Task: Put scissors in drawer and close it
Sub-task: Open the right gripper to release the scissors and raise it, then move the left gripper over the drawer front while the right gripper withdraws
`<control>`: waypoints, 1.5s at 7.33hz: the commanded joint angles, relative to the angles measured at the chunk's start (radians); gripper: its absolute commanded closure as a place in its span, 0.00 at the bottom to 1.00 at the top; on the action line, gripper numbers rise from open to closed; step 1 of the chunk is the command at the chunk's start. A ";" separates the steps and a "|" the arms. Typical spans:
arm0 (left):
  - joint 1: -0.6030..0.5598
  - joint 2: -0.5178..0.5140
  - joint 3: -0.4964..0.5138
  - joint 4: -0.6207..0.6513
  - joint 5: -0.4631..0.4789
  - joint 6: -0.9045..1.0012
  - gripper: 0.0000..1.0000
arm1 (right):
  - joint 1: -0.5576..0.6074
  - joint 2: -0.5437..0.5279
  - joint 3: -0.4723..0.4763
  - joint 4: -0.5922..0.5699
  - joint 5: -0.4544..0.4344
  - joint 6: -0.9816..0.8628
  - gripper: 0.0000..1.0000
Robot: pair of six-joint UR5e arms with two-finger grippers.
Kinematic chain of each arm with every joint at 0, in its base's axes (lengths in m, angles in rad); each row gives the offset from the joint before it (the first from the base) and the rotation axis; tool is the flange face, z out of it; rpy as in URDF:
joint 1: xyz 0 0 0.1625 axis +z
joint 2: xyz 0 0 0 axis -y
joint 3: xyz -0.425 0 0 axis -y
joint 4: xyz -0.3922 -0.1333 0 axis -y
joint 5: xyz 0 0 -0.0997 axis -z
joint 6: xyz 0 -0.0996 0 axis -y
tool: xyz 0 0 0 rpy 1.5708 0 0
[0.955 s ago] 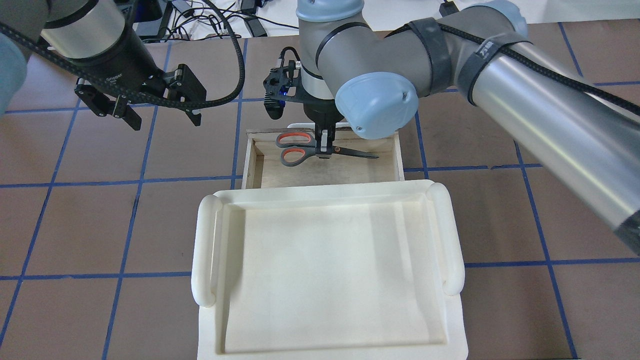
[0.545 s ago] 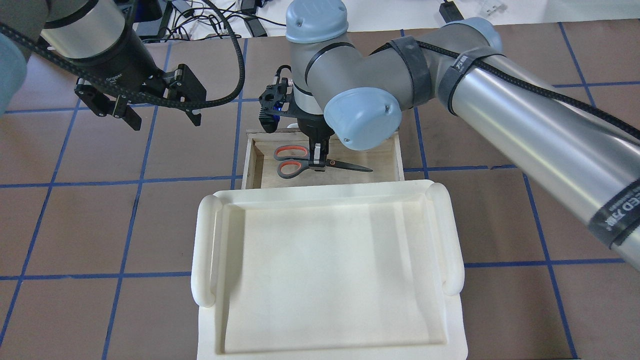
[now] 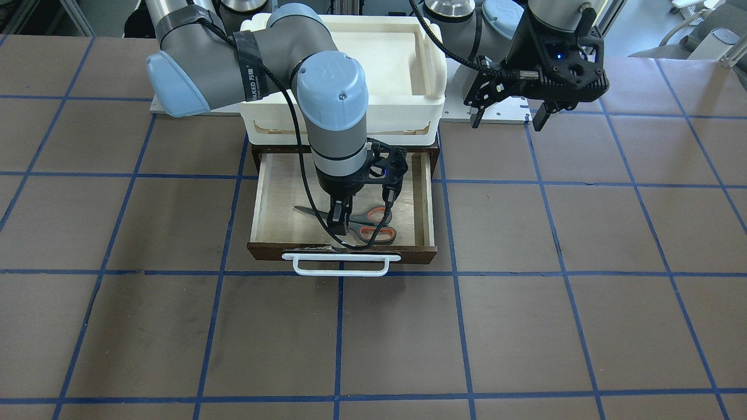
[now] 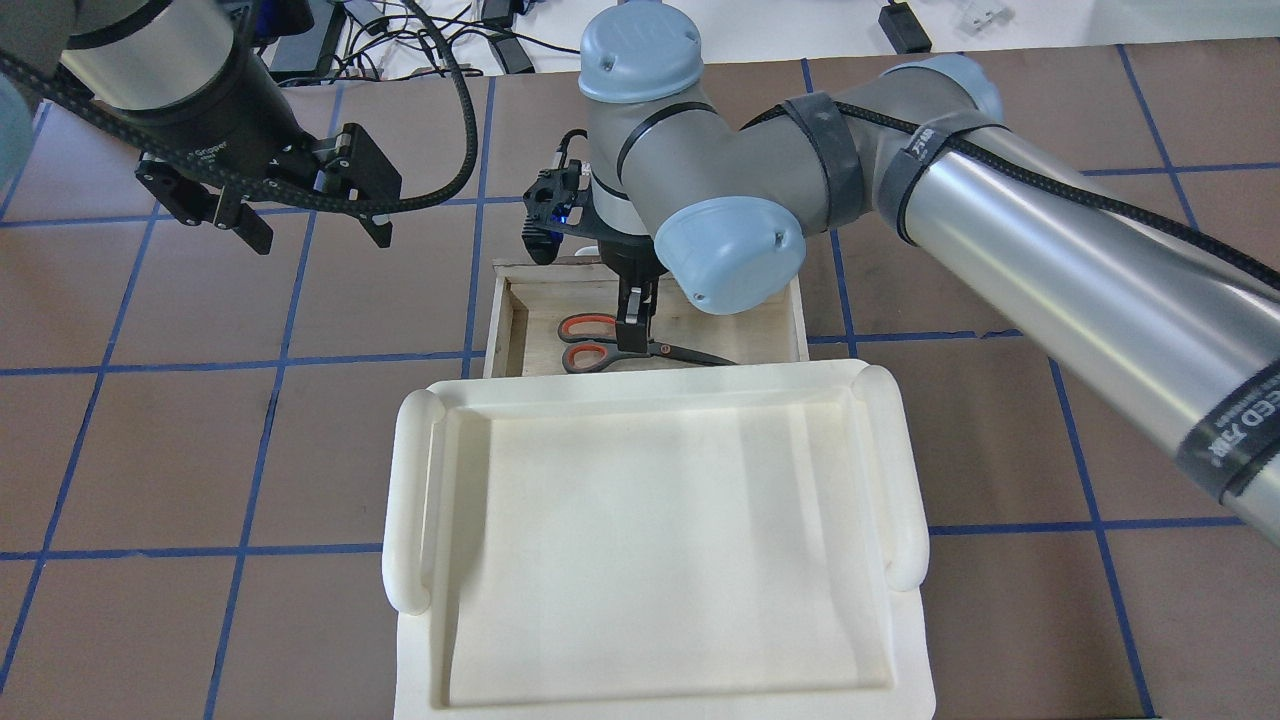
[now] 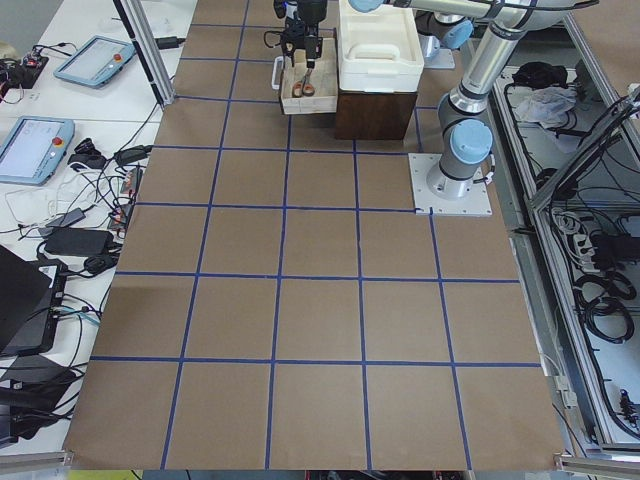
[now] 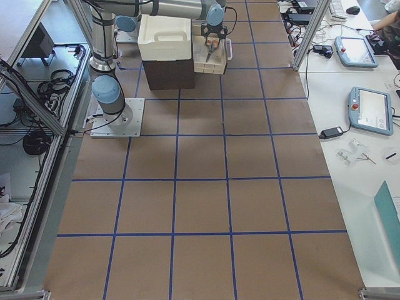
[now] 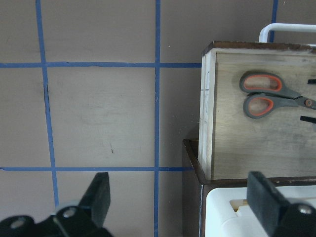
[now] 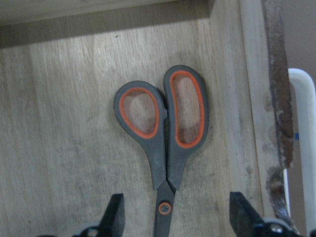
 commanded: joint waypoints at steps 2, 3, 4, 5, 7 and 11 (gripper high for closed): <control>0.040 -0.024 0.010 -0.035 -0.001 0.044 0.00 | -0.105 -0.137 -0.003 0.005 0.009 0.455 0.00; 0.037 -0.045 0.001 0.048 -0.018 0.005 0.00 | -0.139 -0.165 0.004 0.017 0.001 0.710 0.00; 0.005 -0.084 -0.004 0.093 -0.018 -0.020 0.00 | -0.148 -0.176 0.004 0.071 -0.004 0.865 0.00; -0.049 -0.137 -0.004 0.223 -0.020 -0.104 0.00 | -0.165 -0.193 0.006 0.102 -0.007 0.944 0.00; -0.159 -0.258 0.005 0.375 -0.006 -0.271 0.00 | -0.264 -0.228 0.004 0.157 -0.022 1.038 0.00; -0.295 -0.493 0.152 0.471 0.049 -0.431 0.00 | -0.366 -0.264 0.007 0.160 -0.057 1.033 0.00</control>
